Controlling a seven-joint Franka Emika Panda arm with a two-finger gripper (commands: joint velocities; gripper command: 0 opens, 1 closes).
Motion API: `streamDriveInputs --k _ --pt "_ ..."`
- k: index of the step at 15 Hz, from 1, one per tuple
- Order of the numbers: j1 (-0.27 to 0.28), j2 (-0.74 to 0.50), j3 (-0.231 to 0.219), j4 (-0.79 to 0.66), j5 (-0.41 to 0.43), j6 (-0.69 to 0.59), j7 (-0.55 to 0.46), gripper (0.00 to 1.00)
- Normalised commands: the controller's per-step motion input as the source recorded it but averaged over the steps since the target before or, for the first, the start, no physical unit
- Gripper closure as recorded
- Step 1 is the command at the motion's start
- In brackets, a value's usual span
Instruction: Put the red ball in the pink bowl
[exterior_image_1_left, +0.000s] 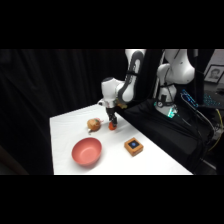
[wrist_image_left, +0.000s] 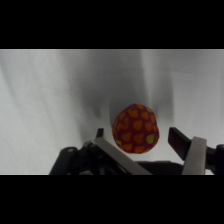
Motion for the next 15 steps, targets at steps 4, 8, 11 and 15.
streamDriveInputs --k 4,8,11,15 --pt "-0.155 0.17 0.159 0.13 0.137 0.13 -0.05 0.00" --pt "-0.100 0.10 0.105 0.10 0.089 0.11 -0.01 0.43" --pt "-0.047 -0.01 0.041 0.04 0.018 0.04 0.03 0.69" --pt "-0.068 -0.13 0.041 -0.01 0.006 -0.14 -0.02 0.97"
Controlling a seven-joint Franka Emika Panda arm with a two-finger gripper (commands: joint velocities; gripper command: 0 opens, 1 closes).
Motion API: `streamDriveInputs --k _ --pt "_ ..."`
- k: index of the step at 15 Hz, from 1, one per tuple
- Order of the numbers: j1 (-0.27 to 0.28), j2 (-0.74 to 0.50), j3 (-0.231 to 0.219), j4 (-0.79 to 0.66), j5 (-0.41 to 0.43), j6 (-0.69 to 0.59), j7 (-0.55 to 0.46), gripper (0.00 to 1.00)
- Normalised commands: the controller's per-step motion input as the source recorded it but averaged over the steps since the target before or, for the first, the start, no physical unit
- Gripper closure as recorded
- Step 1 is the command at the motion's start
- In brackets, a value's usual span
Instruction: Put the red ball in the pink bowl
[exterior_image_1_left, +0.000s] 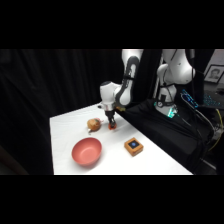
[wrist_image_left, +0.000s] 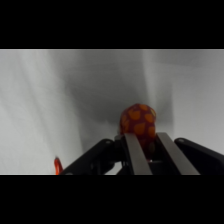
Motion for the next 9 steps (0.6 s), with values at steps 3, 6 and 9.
streamDriveInputs --k 3,6,9 --pt "-0.041 -0.27 -0.010 -0.05 -0.046 -0.30 -0.04 0.96" --pt "0.011 -0.38 -0.084 -0.04 -0.107 -0.42 -0.01 0.95" --pt "0.068 -0.37 -0.125 0.02 -0.164 -0.43 0.03 0.95"
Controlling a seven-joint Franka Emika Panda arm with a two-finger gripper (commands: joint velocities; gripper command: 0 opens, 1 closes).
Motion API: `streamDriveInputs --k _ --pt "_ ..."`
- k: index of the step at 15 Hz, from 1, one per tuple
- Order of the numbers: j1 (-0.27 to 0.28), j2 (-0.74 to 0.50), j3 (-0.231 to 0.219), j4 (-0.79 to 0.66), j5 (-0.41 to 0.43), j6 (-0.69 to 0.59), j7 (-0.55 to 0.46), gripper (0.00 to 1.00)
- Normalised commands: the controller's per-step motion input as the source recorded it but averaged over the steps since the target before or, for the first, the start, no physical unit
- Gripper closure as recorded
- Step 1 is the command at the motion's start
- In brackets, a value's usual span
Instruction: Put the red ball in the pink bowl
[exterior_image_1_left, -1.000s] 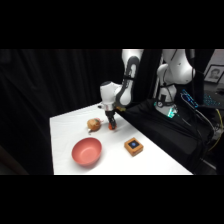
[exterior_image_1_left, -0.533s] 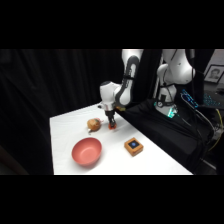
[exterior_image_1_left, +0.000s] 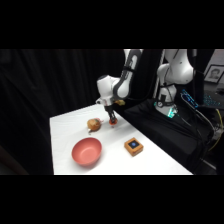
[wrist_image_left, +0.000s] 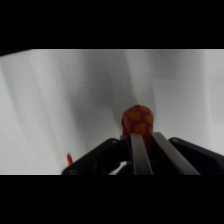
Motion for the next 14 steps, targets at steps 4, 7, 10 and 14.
streamDriveInputs --k 4,7,10,14 --pt "0.106 -0.34 -0.107 0.07 -0.175 -0.41 0.07 0.95" --pt "0.133 -0.26 -0.070 0.13 -0.147 -0.39 0.12 0.95" --pt "0.138 -0.15 -0.034 0.18 -0.098 -0.34 0.13 0.95" --pt "0.127 0.02 -0.005 0.30 -0.092 -0.26 0.17 0.95"
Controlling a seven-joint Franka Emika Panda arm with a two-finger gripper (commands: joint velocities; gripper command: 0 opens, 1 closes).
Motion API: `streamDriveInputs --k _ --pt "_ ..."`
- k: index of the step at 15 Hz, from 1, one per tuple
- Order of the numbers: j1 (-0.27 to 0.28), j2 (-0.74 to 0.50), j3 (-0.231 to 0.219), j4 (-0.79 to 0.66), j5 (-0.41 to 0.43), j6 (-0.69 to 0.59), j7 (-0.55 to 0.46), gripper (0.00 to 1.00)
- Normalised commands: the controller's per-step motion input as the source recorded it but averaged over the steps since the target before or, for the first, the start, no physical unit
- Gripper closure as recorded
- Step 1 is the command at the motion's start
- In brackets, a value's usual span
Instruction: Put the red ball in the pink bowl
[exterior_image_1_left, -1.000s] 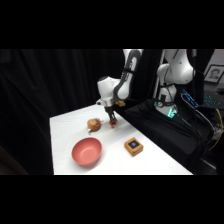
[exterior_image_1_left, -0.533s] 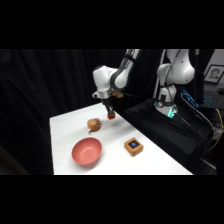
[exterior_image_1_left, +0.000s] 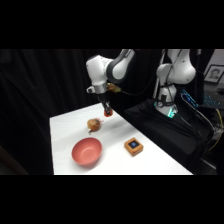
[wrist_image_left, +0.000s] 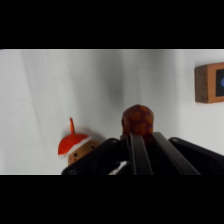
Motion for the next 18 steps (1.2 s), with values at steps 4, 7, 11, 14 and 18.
streamDriveInputs --k 4,7,11,14,18 --pt "0.106 0.19 0.028 0.42 -0.056 -0.20 0.19 0.95" --pt "0.090 0.26 0.037 0.47 -0.047 -0.15 0.18 0.95" --pt "0.072 0.28 0.030 0.50 -0.056 -0.16 0.16 0.95" --pt "0.047 0.29 0.025 0.53 -0.044 -0.19 0.13 0.95" --pt "0.036 0.31 0.030 0.52 -0.026 -0.20 0.10 0.95"
